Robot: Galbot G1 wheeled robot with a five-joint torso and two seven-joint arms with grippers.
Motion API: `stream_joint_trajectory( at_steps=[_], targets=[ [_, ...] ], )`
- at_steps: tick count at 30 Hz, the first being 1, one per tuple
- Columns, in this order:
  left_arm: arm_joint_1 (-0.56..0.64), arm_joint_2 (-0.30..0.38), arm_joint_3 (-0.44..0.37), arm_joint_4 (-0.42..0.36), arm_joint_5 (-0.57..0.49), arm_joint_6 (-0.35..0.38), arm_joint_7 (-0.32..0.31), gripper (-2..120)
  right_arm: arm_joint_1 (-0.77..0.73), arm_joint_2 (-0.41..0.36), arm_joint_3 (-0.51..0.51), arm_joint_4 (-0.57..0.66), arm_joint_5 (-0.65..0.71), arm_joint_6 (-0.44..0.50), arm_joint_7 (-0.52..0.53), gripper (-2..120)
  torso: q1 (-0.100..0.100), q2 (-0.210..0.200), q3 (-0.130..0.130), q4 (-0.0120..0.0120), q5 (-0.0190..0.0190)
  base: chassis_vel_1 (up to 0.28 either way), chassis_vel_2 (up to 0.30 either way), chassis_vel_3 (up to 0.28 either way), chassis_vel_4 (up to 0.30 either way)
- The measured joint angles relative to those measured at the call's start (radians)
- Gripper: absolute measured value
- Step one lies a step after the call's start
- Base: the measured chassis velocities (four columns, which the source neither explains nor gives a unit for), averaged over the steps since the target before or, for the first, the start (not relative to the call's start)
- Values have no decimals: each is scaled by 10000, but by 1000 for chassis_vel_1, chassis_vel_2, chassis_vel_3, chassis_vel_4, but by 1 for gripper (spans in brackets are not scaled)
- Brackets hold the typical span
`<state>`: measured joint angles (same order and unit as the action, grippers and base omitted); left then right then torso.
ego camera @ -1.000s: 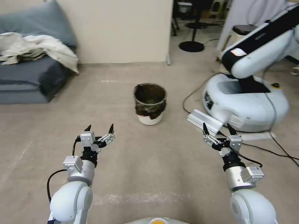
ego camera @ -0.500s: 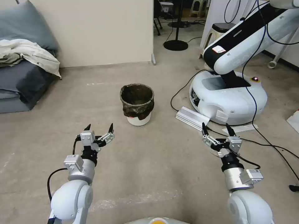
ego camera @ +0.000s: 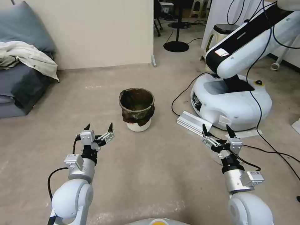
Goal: Pick up the trash can from the floor.
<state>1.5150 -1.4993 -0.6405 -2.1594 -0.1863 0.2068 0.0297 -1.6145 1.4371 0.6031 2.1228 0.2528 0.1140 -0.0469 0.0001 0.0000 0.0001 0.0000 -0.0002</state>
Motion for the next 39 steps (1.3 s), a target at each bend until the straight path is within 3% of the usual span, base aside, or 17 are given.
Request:
stream_joint_trajectory(
  at_steps=[31,39],
  targets=[
    [-362,98,87,507,-117,-218,33,100,151,40,-52,-115,-19,54,-63,100,1,-1,1,1,5,-169,164,169,-171],
    [-459,157,119,597,-257,-263,74,100,200,74,-61,-269,-24,341,-144,100,1,0,1,0,0,-61,53,54,-49]
  ],
)
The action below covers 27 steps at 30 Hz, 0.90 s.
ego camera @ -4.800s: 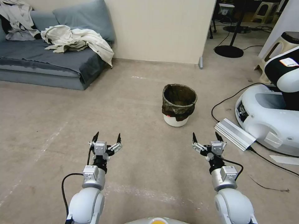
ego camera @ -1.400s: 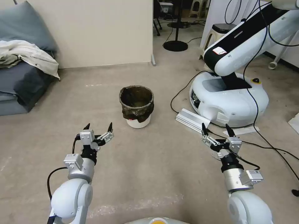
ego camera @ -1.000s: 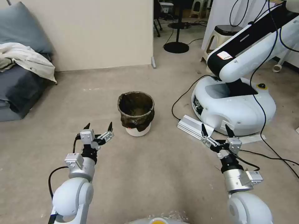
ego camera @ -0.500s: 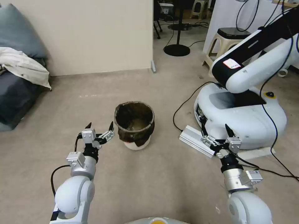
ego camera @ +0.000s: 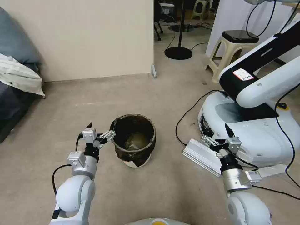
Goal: Pick up the trash can from the floor.
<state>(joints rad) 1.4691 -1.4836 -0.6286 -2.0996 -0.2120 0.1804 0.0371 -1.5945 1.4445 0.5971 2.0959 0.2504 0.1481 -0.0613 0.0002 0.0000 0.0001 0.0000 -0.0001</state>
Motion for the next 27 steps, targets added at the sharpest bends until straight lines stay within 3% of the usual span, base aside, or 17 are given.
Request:
stream_joint_trajectory(
  at_steps=[8,17,21,27],
  targets=[
    [-431,326,164,227,-405,39,117,100,-52,120,-43,-108,-7,115,18,100,-1,0,-1,-1,0,0,0,0,0],
    [-946,749,399,0,-1376,1440,-146,100,47,113,-40,-152,16,111,53,100,-1,0,-1,-1,0,0,0,0,0],
    [-1003,798,406,-12,-1461,1597,-178,100,74,107,-39,-155,22,100,57,100,-1,0,-1,-1,0,0,0,0,0],
    [-1645,1243,643,129,-1962,2894,-548,100,234,80,-46,-258,51,9,76,100,-1,0,-2,0,1,0,0,0,0]
  ],
)
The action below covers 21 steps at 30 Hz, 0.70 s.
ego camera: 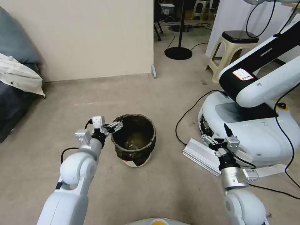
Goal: Pick up the trash can from the floor.
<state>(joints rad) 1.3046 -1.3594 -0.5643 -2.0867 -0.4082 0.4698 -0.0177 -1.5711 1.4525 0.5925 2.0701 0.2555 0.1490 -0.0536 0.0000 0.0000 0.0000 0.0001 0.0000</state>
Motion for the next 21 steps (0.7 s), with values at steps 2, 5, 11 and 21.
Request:
stream_joint_trajectory(
  at_steps=[2,5,11,21],
  targets=[
    [-139,55,54,97,-55,176,-66,100,24,9,-3,-26,0,-7,1,100,0,0,0,0,0,0,0,0,0],
    [-554,215,192,466,-135,451,-250,100,76,17,-17,-96,-2,-30,2,100,0,0,1,-1,1,0,0,0,0],
    [-1340,394,460,991,-287,1009,-642,100,170,16,-15,-197,-5,-54,2,100,0,0,1,0,0,0,0,0,0],
    [-2926,560,1096,2994,-344,1975,-1398,100,285,115,-16,-334,-61,-118,-6,100,0,0,1,-1,0,0,0,0,0]
  ],
)
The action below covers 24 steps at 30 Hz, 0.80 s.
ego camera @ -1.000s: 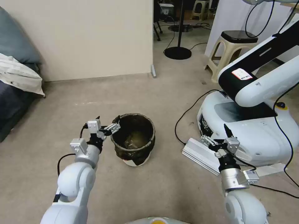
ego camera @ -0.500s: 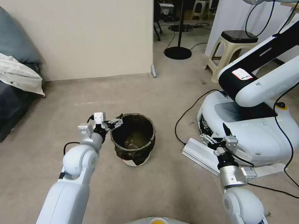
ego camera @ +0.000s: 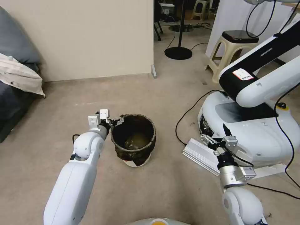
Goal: Pick up the trash can from the floor.
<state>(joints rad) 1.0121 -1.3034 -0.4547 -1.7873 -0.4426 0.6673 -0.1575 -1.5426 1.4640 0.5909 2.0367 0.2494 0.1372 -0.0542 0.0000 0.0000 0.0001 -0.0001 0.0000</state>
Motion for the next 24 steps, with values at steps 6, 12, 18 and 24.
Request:
stream_joint_trajectory(
  at_steps=[6,12,18,24],
  targets=[
    [271,27,-133,481,455,327,208,100,5,45,-18,-9,-34,4,-10,100,0,0,-1,1,0,0,0,0,0],
    [539,28,-277,695,826,592,588,100,-18,69,-58,19,-76,7,-20,100,-1,0,-1,1,-1,0,0,0,0],
    [858,49,-257,753,1119,710,914,100,-76,37,-57,106,-86,16,-21,100,-1,0,-1,1,0,0,0,0,0],
    [973,20,-65,704,1316,705,1020,100,-109,-4,-40,143,-53,37,-20,100,-1,0,-1,1,3,0,0,0,0]
  ],
)
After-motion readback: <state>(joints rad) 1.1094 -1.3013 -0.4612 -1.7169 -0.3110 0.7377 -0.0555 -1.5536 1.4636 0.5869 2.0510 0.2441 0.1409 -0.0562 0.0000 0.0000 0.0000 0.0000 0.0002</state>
